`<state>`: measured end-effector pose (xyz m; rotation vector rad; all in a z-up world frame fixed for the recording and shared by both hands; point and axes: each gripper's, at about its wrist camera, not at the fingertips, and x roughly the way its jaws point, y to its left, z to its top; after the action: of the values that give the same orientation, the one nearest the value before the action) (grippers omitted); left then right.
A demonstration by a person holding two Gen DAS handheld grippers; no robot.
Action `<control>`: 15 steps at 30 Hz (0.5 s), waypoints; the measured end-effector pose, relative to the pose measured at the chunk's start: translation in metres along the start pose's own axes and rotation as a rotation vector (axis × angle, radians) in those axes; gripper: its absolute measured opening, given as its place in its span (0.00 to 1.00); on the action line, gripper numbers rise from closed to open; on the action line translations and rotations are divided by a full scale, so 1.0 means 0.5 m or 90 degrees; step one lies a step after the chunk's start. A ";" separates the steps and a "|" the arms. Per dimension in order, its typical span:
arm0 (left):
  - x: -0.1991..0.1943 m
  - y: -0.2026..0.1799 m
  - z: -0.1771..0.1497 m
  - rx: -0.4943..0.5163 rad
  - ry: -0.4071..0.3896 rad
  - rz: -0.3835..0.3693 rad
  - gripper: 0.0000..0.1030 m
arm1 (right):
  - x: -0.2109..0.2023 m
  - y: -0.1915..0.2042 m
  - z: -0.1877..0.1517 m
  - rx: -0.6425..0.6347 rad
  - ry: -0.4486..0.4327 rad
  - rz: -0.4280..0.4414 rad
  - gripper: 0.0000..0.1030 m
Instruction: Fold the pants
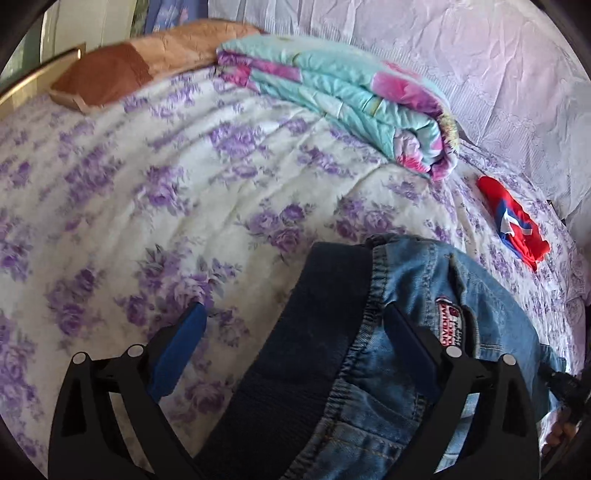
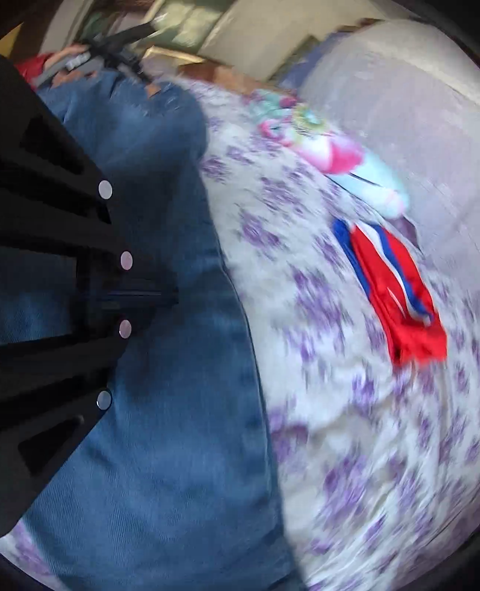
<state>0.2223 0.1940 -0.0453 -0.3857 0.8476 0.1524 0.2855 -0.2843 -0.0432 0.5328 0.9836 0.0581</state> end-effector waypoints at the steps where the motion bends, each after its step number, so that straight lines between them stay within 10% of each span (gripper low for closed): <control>1: -0.019 -0.005 0.004 0.007 -0.018 -0.014 0.91 | -0.013 0.004 -0.001 -0.007 -0.009 -0.018 0.06; 3: -0.057 -0.025 0.006 0.029 -0.054 -0.035 0.91 | -0.056 0.057 -0.007 -0.091 -0.057 -0.068 0.13; 5: -0.090 -0.058 0.003 0.070 -0.091 -0.025 0.92 | -0.079 0.128 -0.022 -0.170 -0.081 -0.037 0.70; 6: -0.098 -0.074 0.001 0.093 -0.101 -0.016 0.92 | -0.084 0.152 -0.027 -0.192 -0.091 -0.025 0.80; 15: -0.083 -0.153 -0.040 0.190 -0.097 0.032 0.92 | 0.073 0.273 -0.075 -0.300 0.030 -0.021 0.83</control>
<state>0.2028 0.1168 -0.0051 -0.0710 0.7170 0.0981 0.3015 -0.1402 -0.0260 0.0831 0.9846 0.2670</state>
